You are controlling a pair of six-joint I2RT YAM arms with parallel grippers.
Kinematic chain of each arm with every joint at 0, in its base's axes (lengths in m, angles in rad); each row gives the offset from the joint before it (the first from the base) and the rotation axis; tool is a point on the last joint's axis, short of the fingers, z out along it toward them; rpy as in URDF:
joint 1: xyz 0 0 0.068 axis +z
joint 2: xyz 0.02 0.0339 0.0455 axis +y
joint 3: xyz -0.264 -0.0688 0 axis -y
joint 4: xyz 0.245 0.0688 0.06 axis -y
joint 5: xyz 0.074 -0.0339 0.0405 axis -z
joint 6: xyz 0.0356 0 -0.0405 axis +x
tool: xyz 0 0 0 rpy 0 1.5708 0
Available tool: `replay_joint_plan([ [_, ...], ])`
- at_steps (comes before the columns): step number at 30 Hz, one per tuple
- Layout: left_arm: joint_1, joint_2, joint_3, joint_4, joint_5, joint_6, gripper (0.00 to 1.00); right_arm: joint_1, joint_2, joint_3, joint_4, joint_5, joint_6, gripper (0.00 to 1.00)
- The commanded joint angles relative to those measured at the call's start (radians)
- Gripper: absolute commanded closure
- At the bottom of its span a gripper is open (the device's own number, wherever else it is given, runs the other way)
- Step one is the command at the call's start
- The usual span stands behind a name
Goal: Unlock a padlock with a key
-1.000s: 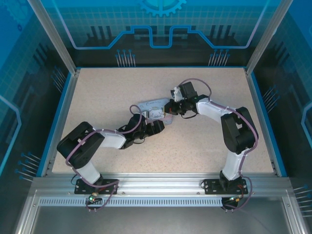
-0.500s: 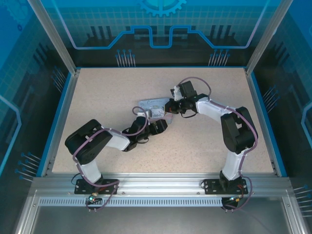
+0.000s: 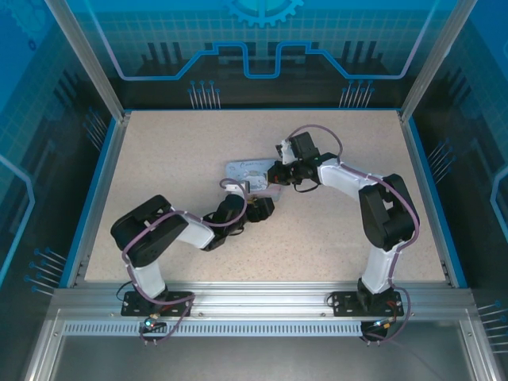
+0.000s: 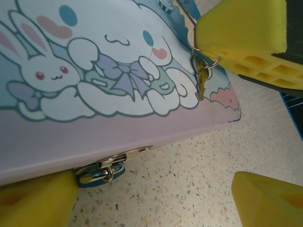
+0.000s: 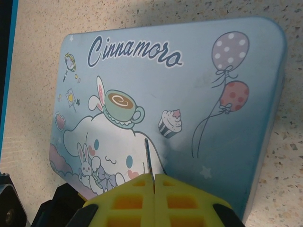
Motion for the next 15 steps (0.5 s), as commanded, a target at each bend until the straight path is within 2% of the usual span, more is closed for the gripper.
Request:
replay_joint_plan([
  [1,-0.002,0.043,-0.014,0.103,-0.043,0.067,0.14,0.012,0.037,-0.011,-0.082,0.06,-0.024,1.0],
  [10,-0.003,0.098,-0.035,0.236,0.003,0.092,0.18,0.023,0.035,-0.031,-0.06,0.066,-0.026,1.0],
  [15,-0.003,0.071,-0.046,0.241,0.018,0.078,0.31,0.028,0.035,-0.032,-0.057,0.066,-0.027,1.0],
])
